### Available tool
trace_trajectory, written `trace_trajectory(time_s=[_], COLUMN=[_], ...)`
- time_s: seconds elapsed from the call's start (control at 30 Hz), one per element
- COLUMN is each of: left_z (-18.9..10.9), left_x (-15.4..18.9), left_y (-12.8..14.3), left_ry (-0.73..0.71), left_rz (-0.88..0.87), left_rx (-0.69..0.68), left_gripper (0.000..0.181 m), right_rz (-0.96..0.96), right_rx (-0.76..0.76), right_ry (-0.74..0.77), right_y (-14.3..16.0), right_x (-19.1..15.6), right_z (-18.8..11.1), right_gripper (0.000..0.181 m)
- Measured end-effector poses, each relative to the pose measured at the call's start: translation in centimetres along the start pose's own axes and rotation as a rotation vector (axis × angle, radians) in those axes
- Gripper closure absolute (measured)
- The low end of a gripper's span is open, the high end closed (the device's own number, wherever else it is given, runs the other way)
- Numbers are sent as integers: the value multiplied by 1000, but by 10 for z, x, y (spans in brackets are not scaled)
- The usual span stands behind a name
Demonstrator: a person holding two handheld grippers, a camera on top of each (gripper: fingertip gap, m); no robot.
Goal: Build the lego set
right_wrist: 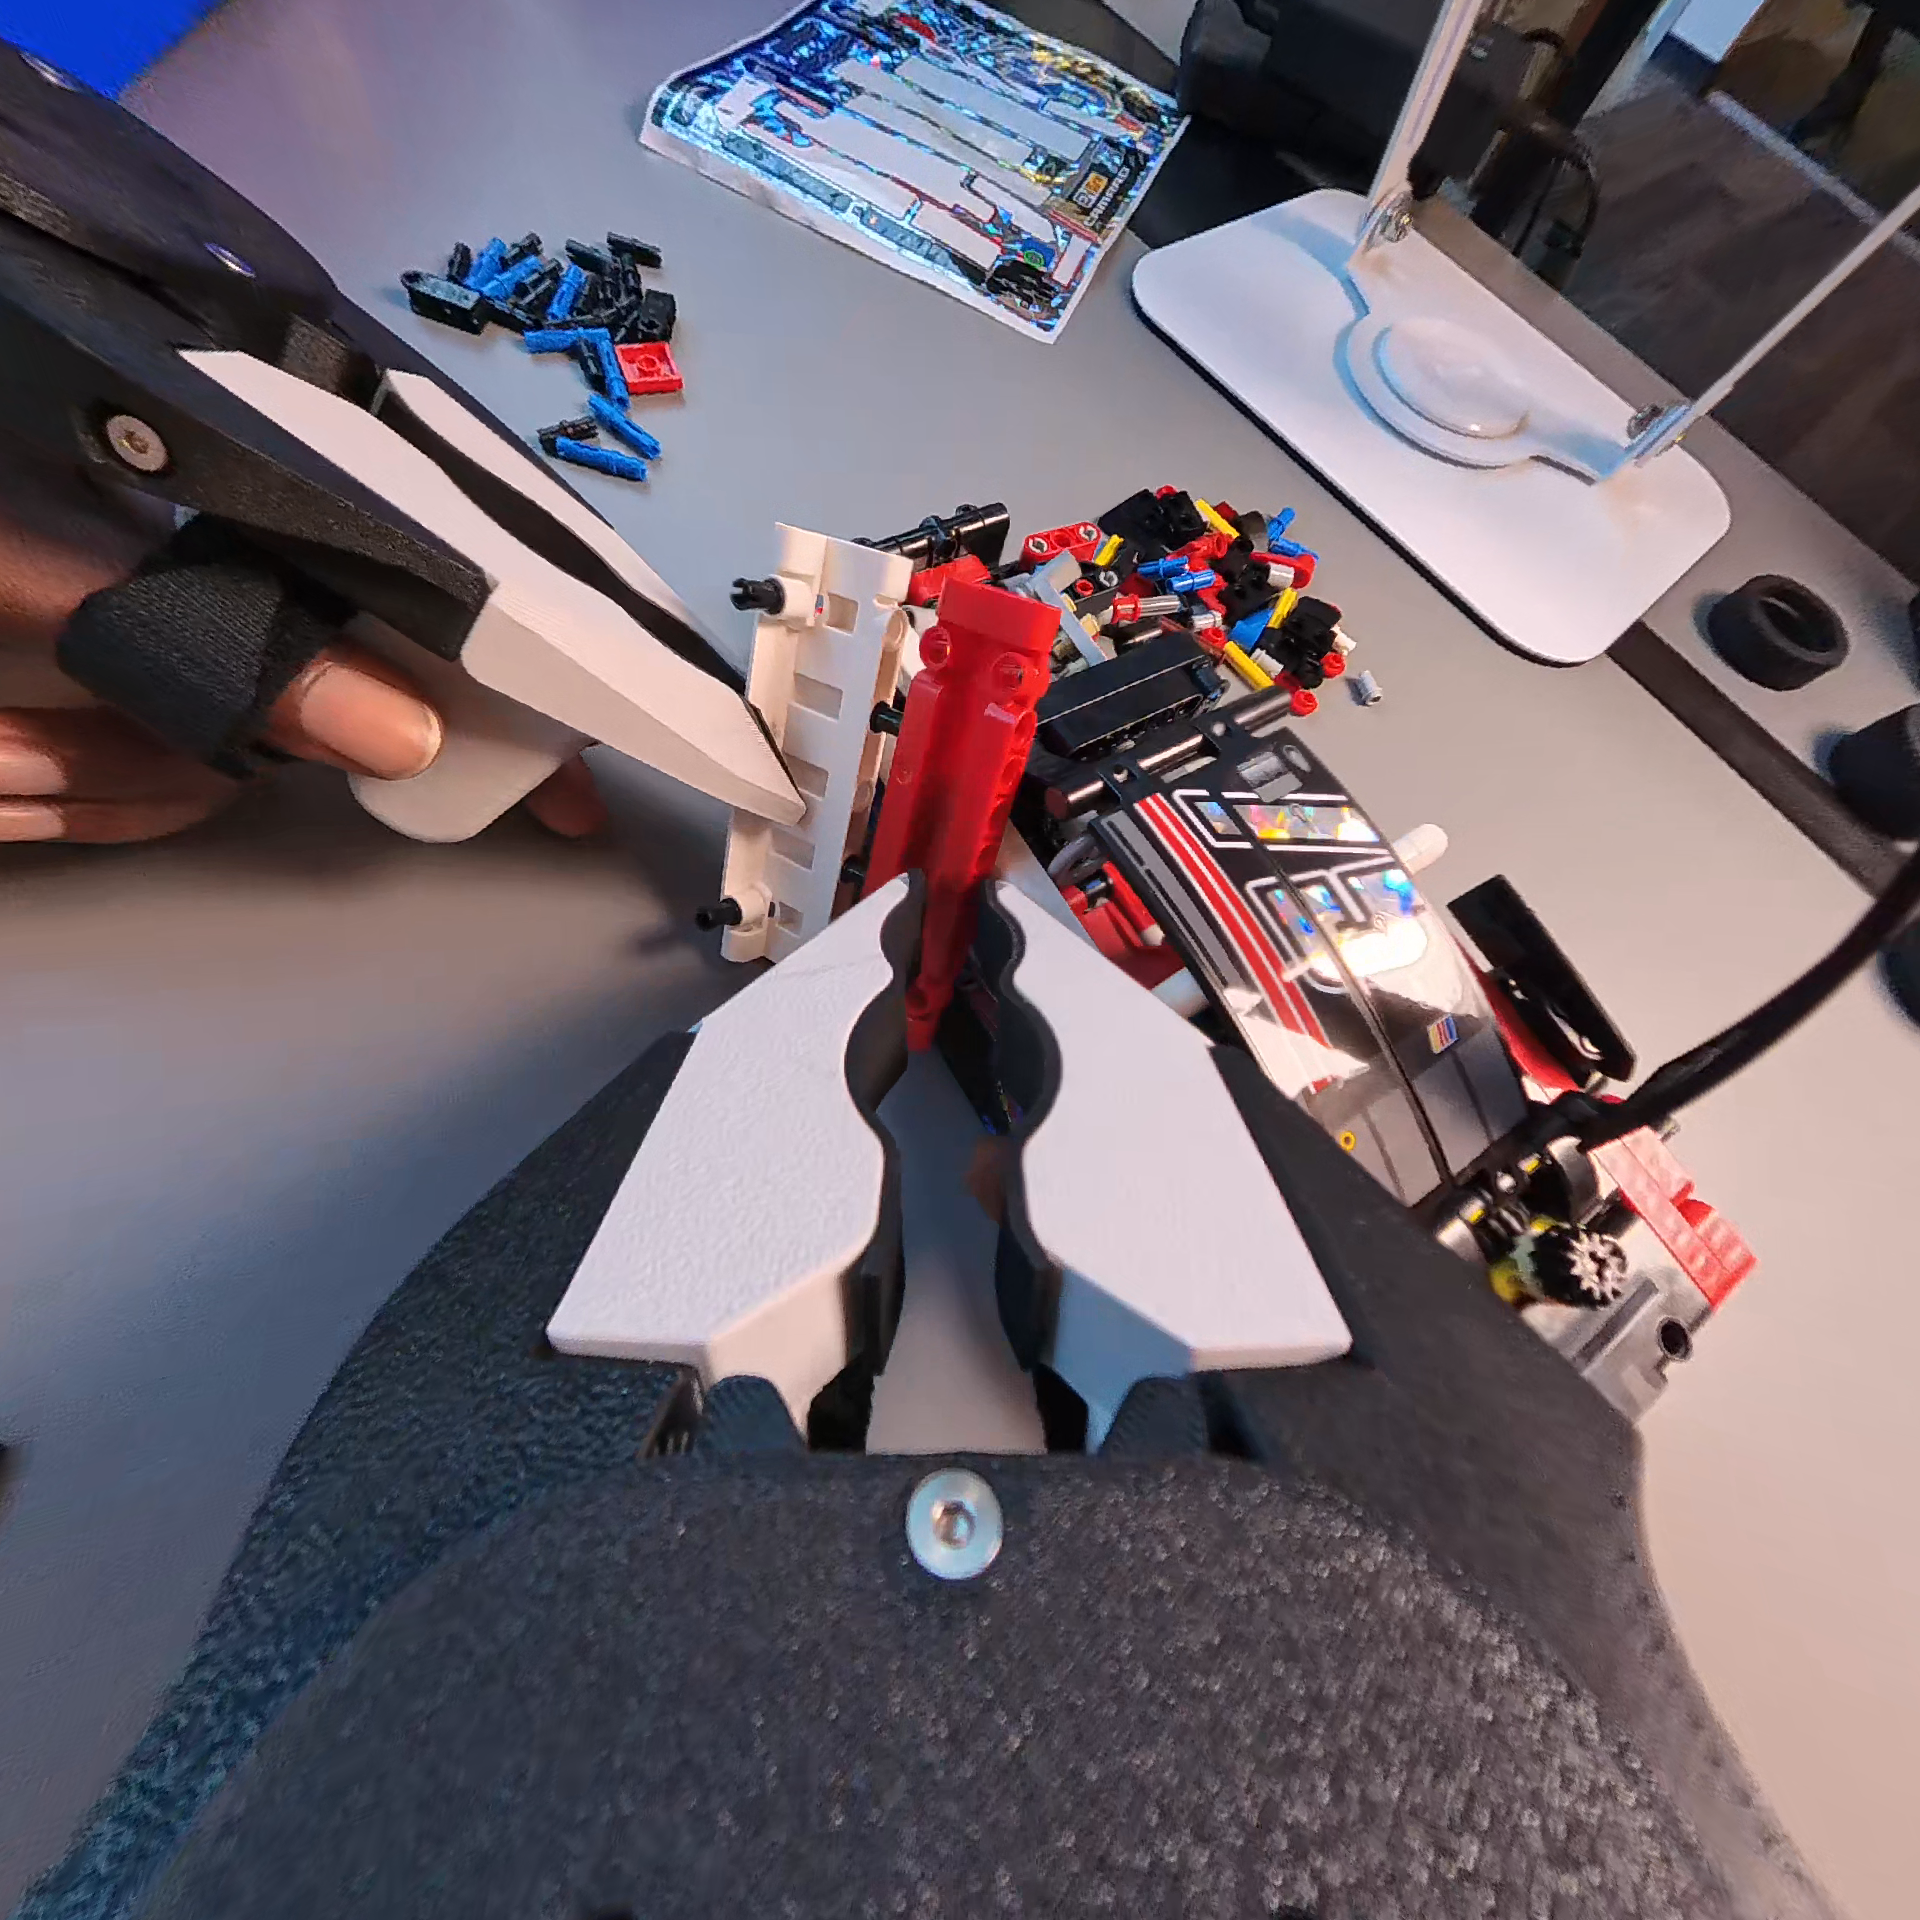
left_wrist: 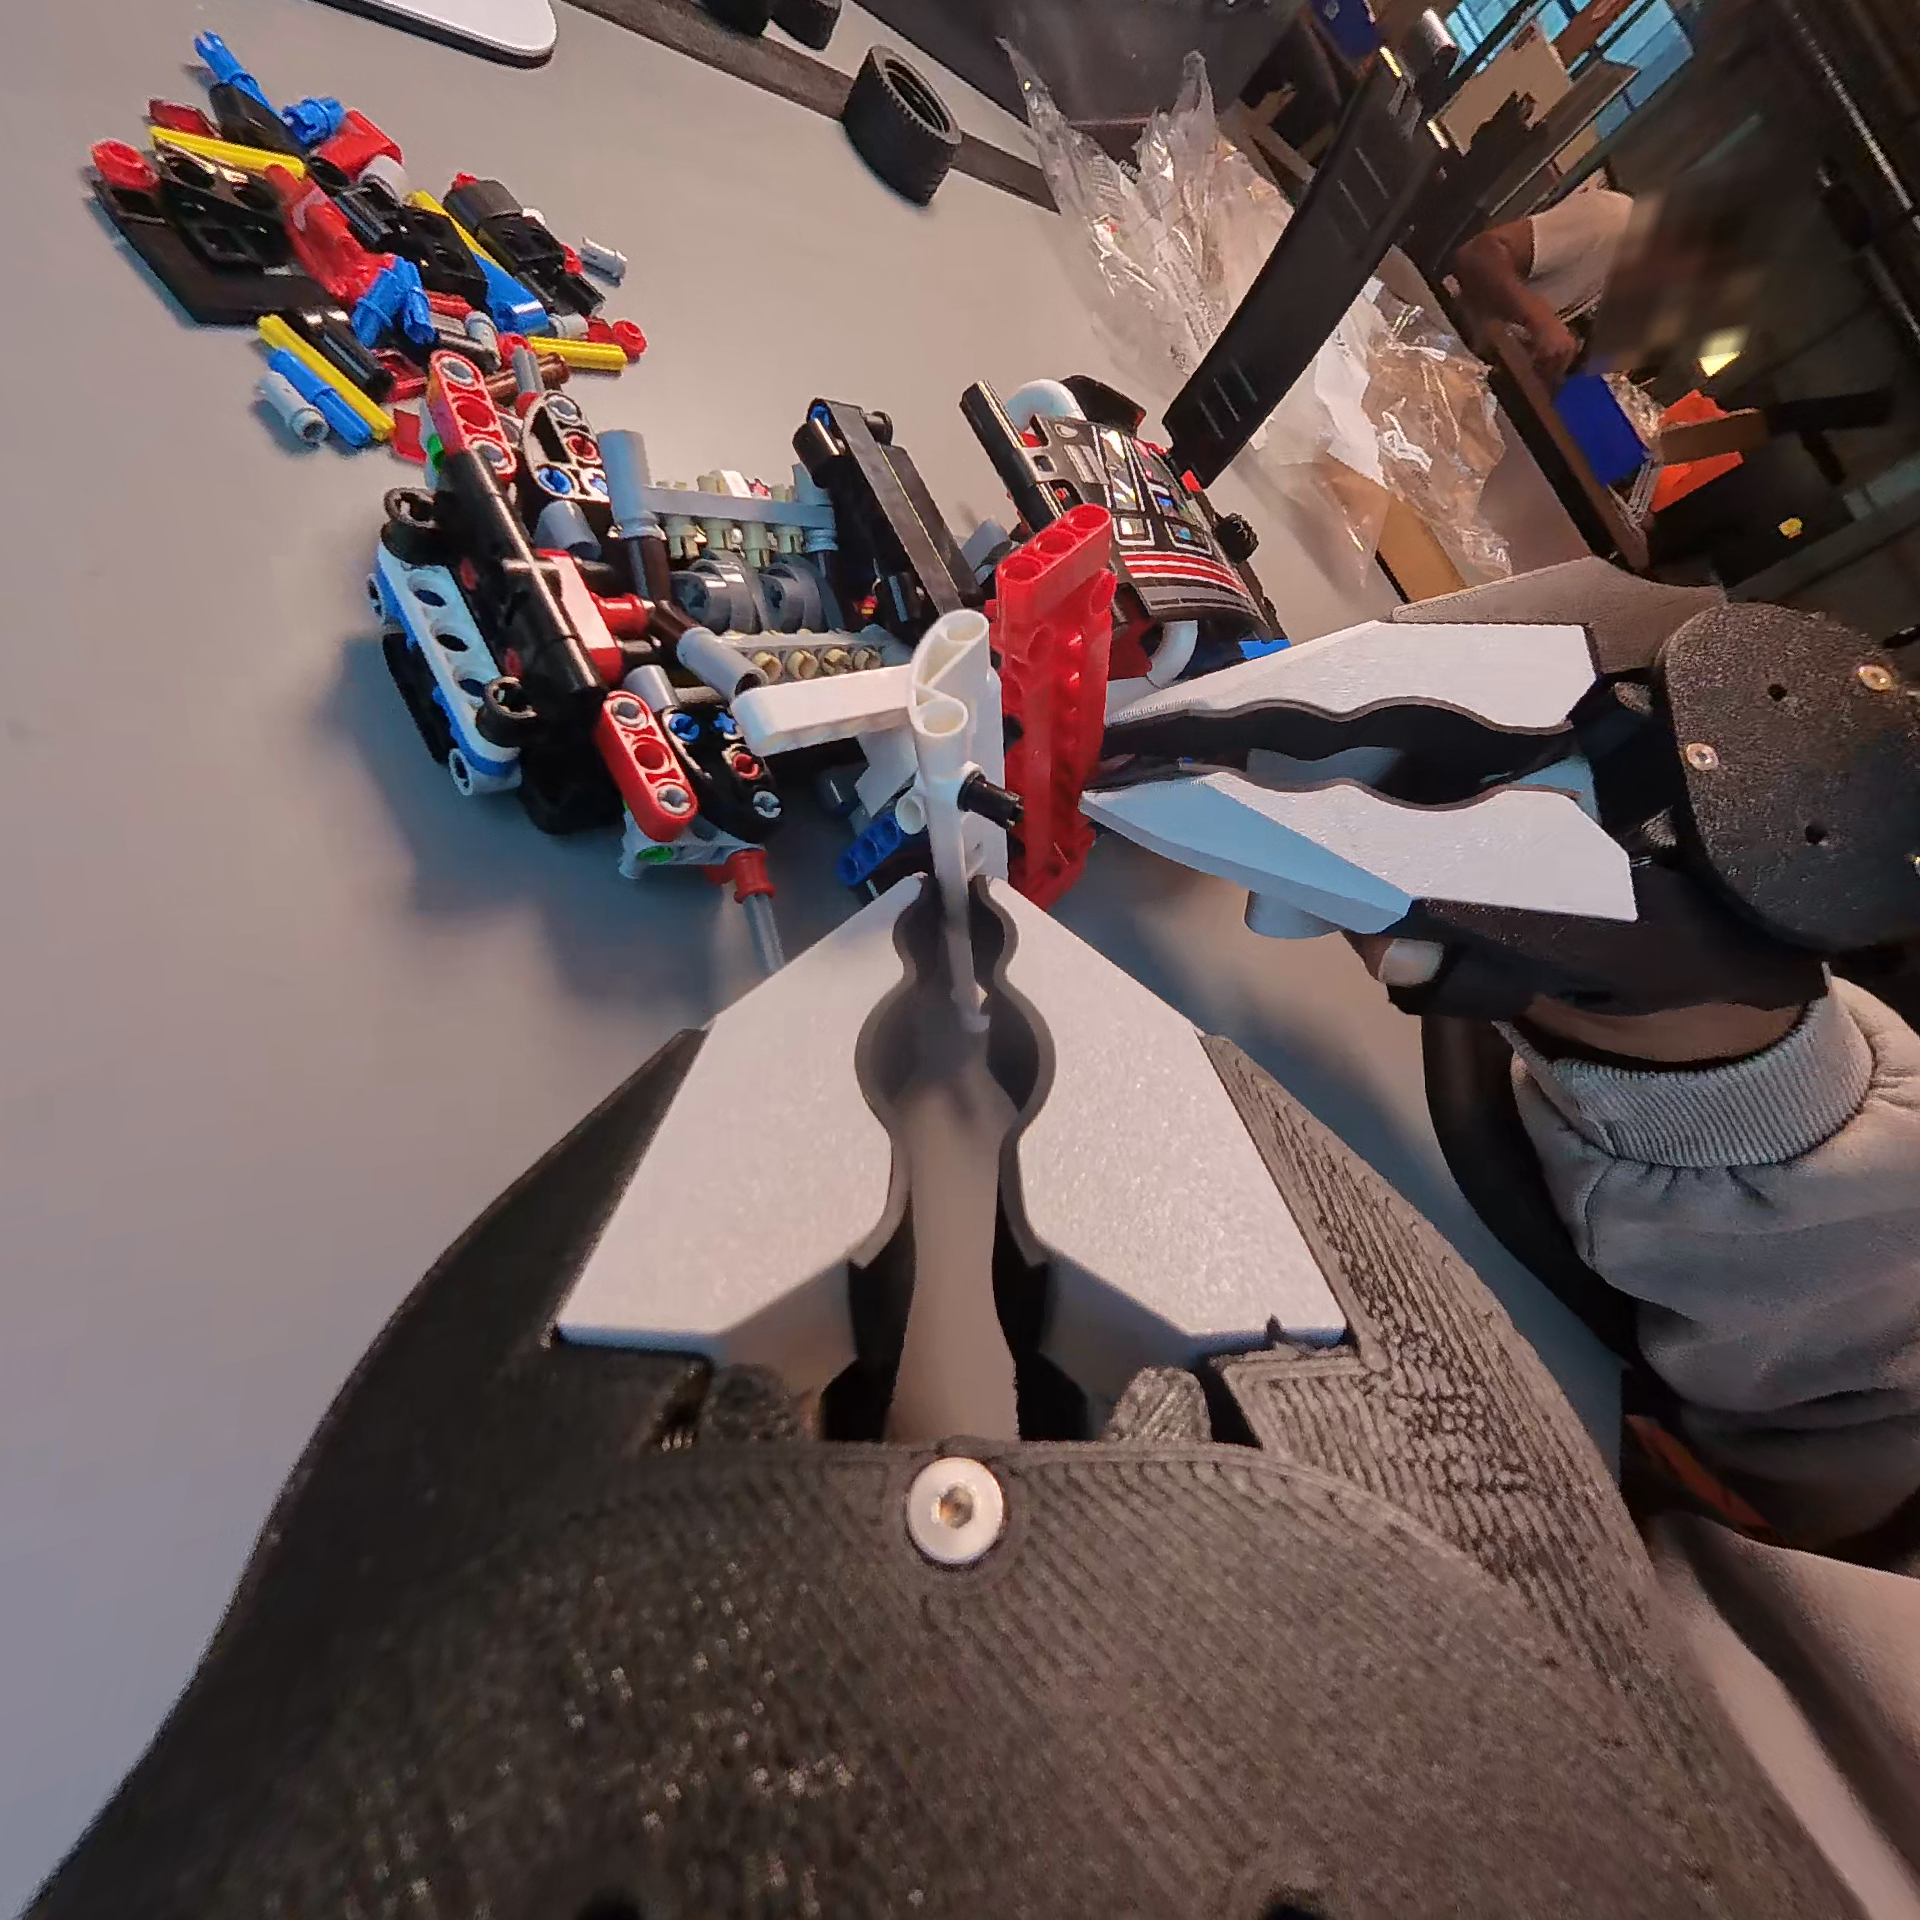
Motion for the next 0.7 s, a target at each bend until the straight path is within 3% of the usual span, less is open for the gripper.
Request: trace_trajectory(time_s=[0.27, 0.7], left_z=[1, 1], left_x=[-1, 5], left_y=[0, 1], left_ry=[-7, 1], left_rz=[-3, 95], left_rx=[9, -7], left_gripper=[177, 178], right_rz=[-48, 12], right_rx=[25, 12], right_ry=[88, -55], right_y=[-3, -4], right_x=[3, 1], right_z=[-2, -1], right_gripper=[168, 162])
Point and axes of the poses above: each gripper's, where its closed fingertips meet, z out along the fingers, y out of its underside, x = y × z across the jaws, the point moved 3 cm from there along -z, back along the fingers, and after that the axes turned 10 degrees about -x, right-handed, at the moved point
